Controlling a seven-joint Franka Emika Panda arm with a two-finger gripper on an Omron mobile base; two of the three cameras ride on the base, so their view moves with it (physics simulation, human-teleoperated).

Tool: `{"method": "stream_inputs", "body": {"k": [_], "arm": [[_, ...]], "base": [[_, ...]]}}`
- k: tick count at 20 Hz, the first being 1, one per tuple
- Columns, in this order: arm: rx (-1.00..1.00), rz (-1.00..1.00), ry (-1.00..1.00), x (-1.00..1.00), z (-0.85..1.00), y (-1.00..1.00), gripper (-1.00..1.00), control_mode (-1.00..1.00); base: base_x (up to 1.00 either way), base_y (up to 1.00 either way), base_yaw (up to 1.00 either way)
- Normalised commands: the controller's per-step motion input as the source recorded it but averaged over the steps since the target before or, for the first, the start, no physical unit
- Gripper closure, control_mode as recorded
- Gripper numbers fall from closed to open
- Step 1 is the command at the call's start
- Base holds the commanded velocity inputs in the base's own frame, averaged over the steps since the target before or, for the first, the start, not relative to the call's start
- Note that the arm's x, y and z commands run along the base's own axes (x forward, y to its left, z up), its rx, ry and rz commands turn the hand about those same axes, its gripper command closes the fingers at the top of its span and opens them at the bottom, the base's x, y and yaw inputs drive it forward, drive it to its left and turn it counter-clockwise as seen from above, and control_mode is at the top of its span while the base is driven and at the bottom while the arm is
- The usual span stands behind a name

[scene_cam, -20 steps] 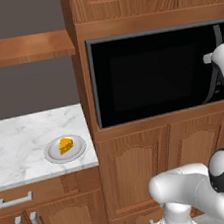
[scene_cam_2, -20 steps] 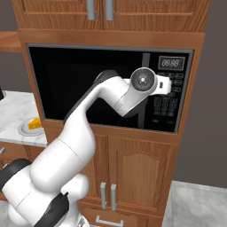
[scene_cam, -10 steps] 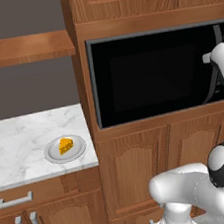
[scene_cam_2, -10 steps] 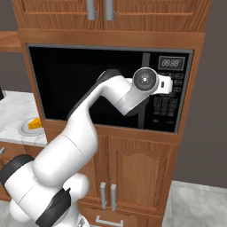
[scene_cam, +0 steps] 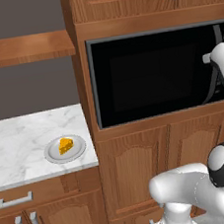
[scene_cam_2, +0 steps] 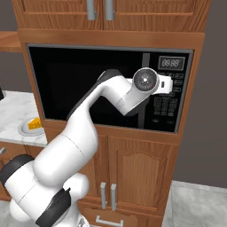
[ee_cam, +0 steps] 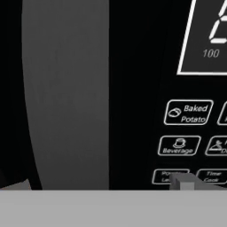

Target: Pick the cheese from the counter and place it in the microwave. Then turn on the microwave.

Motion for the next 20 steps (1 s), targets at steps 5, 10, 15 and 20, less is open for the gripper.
{"method": "stream_inputs", "body": {"k": [5,10,15,20], "arm": [[0.0,0.0,0.0,0.07,-0.01,-0.01,-1.0,-1.0],[0.0,0.0,0.0,0.0,0.0,0.0,1.0,-1.0],[0.0,0.0,0.0,0.0,0.0,0.0,1.0,-1.0],[0.0,0.0,0.0,0.0,0.0,0.0,1.0,-1.0]], "base": [[0.0,0.0,0.0],[0.0,0.0,0.0],[0.0,0.0,0.0],[0.0,0.0,0.0]]}}
